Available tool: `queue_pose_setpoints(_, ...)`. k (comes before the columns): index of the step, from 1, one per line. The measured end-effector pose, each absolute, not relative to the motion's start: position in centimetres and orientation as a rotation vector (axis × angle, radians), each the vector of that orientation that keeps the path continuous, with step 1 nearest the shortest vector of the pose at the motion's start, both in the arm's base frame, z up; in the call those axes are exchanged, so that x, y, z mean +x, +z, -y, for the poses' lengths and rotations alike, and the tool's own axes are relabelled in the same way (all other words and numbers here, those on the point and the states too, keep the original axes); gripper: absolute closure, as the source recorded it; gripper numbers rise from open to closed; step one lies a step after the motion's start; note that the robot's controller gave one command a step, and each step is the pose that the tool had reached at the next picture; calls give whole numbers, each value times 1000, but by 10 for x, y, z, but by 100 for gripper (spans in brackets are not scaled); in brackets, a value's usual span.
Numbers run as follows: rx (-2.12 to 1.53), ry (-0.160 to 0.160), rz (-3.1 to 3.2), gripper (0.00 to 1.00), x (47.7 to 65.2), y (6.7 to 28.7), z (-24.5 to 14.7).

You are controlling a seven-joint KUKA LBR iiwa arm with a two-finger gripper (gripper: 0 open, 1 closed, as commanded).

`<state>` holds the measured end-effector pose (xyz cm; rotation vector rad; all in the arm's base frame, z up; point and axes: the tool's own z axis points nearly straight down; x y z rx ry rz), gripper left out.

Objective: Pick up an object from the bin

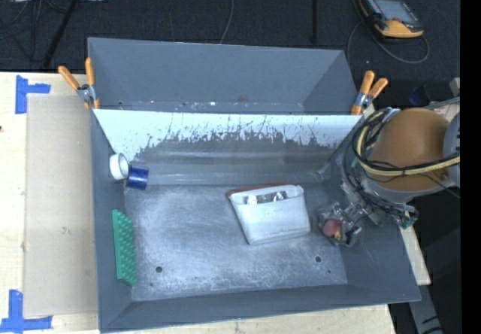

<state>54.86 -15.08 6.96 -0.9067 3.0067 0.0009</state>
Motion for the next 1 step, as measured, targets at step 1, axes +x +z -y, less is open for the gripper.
queue_pose_setpoints(1, -1041, -5, -2956, 100, 549, 231, 125)
